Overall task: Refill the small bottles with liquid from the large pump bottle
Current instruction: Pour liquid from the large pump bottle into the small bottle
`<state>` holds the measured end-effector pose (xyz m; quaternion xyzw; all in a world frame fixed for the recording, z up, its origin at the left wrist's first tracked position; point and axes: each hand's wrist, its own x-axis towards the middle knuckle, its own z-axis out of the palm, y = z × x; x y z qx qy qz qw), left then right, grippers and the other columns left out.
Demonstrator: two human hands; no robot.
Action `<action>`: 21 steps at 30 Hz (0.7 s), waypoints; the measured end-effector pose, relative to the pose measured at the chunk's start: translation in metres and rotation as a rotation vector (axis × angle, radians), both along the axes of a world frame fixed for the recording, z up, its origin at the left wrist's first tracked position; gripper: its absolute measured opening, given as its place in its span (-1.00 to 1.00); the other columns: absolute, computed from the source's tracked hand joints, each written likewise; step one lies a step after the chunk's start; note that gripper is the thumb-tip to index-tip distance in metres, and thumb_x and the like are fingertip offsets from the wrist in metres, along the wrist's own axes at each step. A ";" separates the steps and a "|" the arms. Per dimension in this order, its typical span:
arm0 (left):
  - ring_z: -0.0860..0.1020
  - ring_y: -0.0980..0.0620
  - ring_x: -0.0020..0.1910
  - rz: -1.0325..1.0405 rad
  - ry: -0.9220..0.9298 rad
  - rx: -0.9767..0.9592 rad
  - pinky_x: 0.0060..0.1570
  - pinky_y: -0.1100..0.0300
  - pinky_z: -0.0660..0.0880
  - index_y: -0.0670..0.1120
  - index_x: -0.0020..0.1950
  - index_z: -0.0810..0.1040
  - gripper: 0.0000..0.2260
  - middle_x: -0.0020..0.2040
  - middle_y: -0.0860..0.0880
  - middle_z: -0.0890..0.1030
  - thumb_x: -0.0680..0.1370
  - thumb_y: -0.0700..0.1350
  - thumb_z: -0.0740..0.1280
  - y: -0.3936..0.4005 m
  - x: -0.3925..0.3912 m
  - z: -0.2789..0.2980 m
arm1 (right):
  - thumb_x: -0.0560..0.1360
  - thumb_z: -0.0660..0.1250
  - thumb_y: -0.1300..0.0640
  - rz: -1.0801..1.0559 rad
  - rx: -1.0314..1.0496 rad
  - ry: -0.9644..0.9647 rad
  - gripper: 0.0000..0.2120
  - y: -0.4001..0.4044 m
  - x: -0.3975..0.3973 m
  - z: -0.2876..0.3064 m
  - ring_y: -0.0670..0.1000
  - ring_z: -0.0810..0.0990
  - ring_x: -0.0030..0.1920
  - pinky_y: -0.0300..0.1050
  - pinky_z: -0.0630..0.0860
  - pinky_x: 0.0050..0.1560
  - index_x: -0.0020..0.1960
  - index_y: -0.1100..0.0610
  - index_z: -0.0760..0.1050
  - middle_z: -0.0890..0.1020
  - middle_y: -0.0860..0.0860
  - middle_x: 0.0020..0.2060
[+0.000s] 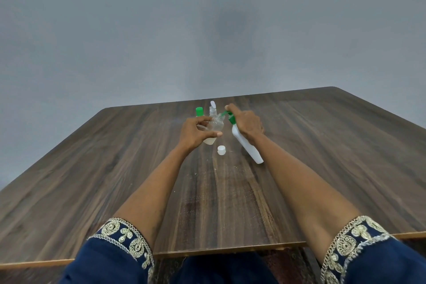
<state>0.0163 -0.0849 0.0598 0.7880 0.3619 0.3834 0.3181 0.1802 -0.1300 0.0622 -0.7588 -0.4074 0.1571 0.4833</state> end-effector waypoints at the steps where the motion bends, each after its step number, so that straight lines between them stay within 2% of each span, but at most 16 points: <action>1: 0.54 0.04 -0.03 -0.005 0.005 0.006 -0.05 0.21 0.47 -0.14 0.22 0.56 -0.47 0.11 -0.14 0.60 0.29 -0.06 0.57 0.000 0.000 0.000 | 0.45 0.17 -0.36 0.006 0.007 -0.004 -0.36 0.000 0.000 0.000 -0.02 0.43 -0.26 -0.15 0.29 -0.25 -0.02 0.22 0.65 0.65 0.15 -0.06; 4: 0.54 0.04 -0.03 -0.005 -0.004 0.000 -0.06 0.21 0.46 -0.14 0.22 0.56 -0.47 0.10 -0.14 0.61 0.28 -0.07 0.57 -0.001 0.000 0.000 | 0.45 0.17 -0.36 0.029 0.002 0.014 -0.36 -0.001 0.000 0.001 0.01 0.46 -0.21 -0.07 0.34 -0.14 -0.02 0.20 0.65 0.66 0.13 -0.08; 7: 0.54 0.03 -0.03 0.009 -0.023 -0.008 -0.05 0.21 0.47 -0.14 0.21 0.56 -0.47 0.08 -0.11 0.61 0.29 -0.06 0.57 -0.001 -0.002 -0.001 | 0.42 0.19 -0.42 0.022 -0.025 0.024 -0.35 -0.003 -0.001 0.003 0.05 0.49 -0.15 -0.04 0.33 -0.07 -0.08 0.15 0.67 0.59 0.05 -0.21; 9: 0.54 0.03 -0.03 0.007 -0.026 -0.006 -0.07 0.23 0.46 -0.14 0.21 0.56 -0.48 0.06 -0.10 0.60 0.29 -0.07 0.56 -0.001 -0.002 -0.001 | 0.41 0.18 -0.43 0.023 -0.030 0.019 -0.36 -0.002 -0.001 0.002 0.05 0.50 -0.15 -0.04 0.33 -0.08 -0.10 0.13 0.67 0.62 0.04 -0.19; 14: 0.54 0.04 -0.04 -0.002 -0.021 -0.005 -0.06 0.22 0.46 -0.14 0.20 0.57 -0.48 0.08 -0.11 0.60 0.28 -0.07 0.57 -0.002 0.000 -0.003 | 0.43 0.16 -0.37 0.012 0.002 -0.004 -0.38 0.002 0.000 -0.001 -0.05 0.45 -0.27 -0.12 0.30 -0.24 -0.07 0.16 0.67 0.68 0.09 -0.10; 18: 0.55 0.04 -0.03 0.005 -0.024 -0.008 -0.03 0.19 0.49 -0.14 0.22 0.56 -0.46 0.08 -0.10 0.60 0.28 -0.04 0.57 -0.001 0.001 -0.006 | 0.45 0.17 -0.36 0.041 -0.014 0.018 -0.42 -0.001 0.001 0.003 0.03 0.49 -0.15 -0.04 0.33 -0.05 -0.10 0.12 0.66 0.61 0.06 -0.15; 21: 0.54 0.04 -0.03 0.015 -0.032 -0.019 -0.01 0.18 0.49 -0.14 0.22 0.55 -0.45 0.06 -0.07 0.59 0.28 -0.03 0.57 0.000 0.002 -0.006 | 0.45 0.16 -0.38 0.044 -0.020 0.007 -0.42 -0.001 0.002 0.003 0.06 0.49 -0.11 -0.03 0.33 -0.02 -0.13 0.10 0.64 0.58 0.04 -0.17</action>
